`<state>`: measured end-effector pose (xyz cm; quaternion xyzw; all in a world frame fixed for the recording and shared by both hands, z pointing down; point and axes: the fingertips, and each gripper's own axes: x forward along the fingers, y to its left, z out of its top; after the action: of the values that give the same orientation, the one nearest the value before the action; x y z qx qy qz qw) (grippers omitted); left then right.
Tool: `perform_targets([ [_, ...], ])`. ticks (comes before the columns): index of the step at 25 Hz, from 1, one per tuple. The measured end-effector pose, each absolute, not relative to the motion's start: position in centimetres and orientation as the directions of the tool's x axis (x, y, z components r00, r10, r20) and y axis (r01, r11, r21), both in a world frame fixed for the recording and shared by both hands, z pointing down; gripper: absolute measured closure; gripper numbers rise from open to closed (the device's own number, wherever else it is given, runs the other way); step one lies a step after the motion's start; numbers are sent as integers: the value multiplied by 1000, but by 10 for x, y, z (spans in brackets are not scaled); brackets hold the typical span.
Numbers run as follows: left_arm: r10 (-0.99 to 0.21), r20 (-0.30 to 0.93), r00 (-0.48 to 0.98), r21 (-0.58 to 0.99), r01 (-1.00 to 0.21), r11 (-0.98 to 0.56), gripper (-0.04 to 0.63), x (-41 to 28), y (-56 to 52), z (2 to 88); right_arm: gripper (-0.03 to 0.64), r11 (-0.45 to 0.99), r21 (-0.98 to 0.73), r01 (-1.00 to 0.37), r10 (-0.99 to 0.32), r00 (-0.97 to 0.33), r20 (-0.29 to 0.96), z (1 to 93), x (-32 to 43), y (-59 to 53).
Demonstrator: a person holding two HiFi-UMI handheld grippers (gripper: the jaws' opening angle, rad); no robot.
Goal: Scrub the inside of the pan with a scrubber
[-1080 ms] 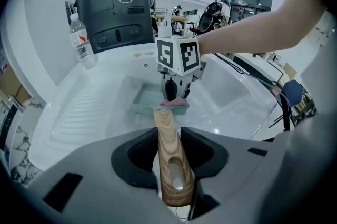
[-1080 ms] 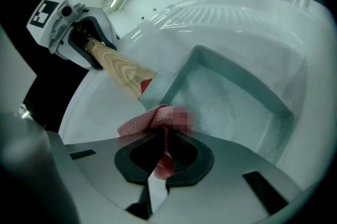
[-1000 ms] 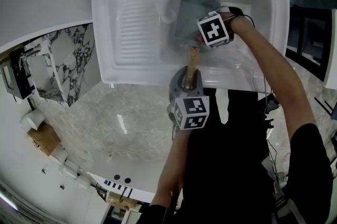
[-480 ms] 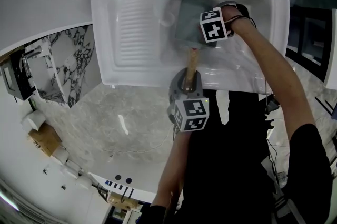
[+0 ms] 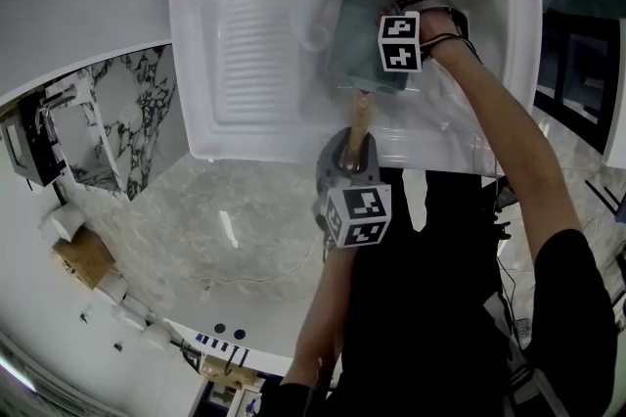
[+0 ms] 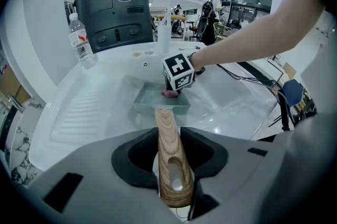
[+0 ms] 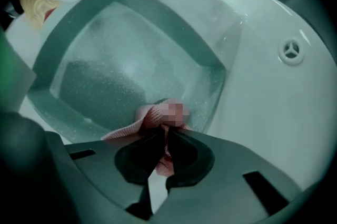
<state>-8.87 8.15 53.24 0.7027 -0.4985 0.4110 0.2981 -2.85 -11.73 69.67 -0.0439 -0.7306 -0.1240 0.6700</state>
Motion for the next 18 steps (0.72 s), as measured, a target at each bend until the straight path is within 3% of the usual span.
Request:
perform_targets([
  [4,-452,876,168,11,-944,-331,445,-89,81,532,580,956,226,187,-197,-165,966,694,-42,-123],
  [10,-452,876,171,13,-943,-331,445,-88,81,532,581,956,293,5,-280,-275,920,685,-75,-134],
  [14,-454,874,175,15,-942,-334,445,-88,81,533,581,970,227,-86,-243,-366,898,670,-99,-126],
  [18,-451,875,177,17,-942,-337,445,-89,82,532,581,987,141,-79,-161,-444,881,653,-115,-95],
])
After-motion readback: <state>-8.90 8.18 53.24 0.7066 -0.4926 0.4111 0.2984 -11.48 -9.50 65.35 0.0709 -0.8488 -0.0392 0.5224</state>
